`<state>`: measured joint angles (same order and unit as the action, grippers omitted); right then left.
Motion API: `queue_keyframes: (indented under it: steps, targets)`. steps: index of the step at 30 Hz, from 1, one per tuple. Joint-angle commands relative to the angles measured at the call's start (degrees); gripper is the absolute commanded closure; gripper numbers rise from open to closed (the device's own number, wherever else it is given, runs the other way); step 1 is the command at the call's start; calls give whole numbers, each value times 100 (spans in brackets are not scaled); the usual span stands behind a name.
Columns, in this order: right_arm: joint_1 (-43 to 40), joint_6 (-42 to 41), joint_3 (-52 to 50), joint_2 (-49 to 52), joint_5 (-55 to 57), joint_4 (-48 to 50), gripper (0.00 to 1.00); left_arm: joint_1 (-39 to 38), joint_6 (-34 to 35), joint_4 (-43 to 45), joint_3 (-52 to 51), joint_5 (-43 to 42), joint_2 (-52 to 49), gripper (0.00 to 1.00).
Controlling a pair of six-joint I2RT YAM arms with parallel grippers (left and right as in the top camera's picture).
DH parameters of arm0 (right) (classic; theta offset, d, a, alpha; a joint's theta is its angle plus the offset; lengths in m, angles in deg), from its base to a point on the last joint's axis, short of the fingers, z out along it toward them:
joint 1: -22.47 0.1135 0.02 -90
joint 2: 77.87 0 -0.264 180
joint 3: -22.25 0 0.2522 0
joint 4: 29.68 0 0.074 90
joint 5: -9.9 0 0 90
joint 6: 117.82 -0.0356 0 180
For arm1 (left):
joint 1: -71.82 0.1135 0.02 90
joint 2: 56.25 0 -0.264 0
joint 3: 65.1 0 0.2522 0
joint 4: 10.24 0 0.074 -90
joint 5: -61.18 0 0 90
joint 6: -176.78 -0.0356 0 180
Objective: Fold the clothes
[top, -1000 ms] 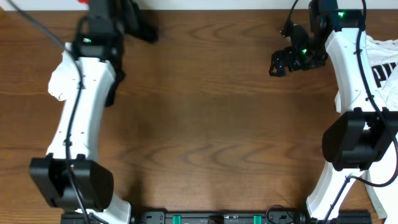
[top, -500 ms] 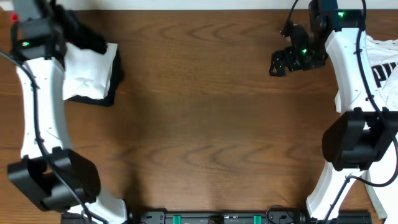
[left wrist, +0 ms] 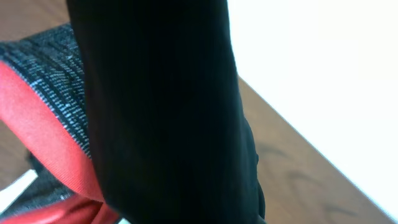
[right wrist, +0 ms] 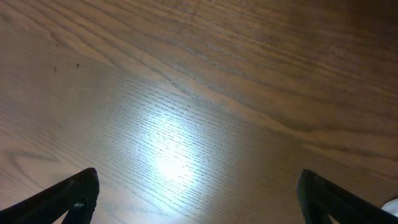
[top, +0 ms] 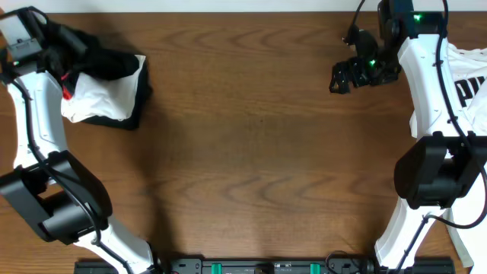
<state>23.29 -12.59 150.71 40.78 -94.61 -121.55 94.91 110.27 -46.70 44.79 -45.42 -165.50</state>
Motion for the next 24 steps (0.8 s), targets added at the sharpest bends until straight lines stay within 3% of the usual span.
queue_keyframes:
  steps: [1,6,12,24]
  targets:
    - [-4,-17,13,2,15,11,1,-96,549,240,127,-396,225,94]
    - [-4,-17,13,2,15,11,1,-155,529,492,127,-393,221,94]
    - [-4,-17,13,2,15,11,1,-153,367,-155,118,146,219,94]
    - [-4,-17,13,2,15,11,1,-160,-584,-409,70,568,232,94]
